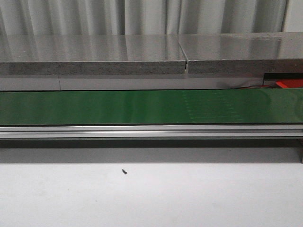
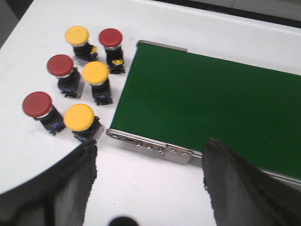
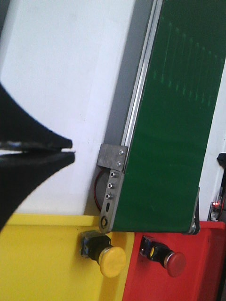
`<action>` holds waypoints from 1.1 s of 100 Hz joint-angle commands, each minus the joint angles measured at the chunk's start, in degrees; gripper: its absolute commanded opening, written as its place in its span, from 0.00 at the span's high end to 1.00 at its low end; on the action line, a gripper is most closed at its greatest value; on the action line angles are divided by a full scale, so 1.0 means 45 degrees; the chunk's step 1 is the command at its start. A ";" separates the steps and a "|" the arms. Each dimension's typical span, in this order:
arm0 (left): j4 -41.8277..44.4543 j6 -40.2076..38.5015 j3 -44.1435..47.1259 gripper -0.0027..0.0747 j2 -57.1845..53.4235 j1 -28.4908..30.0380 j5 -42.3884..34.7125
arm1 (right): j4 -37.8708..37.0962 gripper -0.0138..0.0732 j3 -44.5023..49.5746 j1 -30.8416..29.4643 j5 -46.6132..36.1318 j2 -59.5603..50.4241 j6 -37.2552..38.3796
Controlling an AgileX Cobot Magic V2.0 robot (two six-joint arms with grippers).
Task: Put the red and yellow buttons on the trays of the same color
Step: 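Move the left gripper down over a yellow button in the cluster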
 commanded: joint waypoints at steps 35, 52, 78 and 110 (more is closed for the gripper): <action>-0.0952 -0.0145 -0.3295 0.38 0.4414 0.3368 0.2266 | 0.0042 0.92 -0.0330 0.0017 -0.1279 0.0033 -0.0030; -0.0952 -0.0145 -0.4683 0.38 0.6310 0.3580 0.3085 | 0.0042 0.92 -0.0330 0.0017 -0.1269 0.0033 -0.0030; -0.1035 -0.0145 -0.6326 0.38 0.8889 0.3580 0.4526 | 0.0042 0.92 -0.0330 0.0017 -0.1269 0.0033 -0.0030; -0.1716 -0.0145 -0.6930 0.38 1.0235 0.3580 0.4511 | 0.0042 0.92 -0.0330 0.0017 -0.1269 0.0033 -0.0030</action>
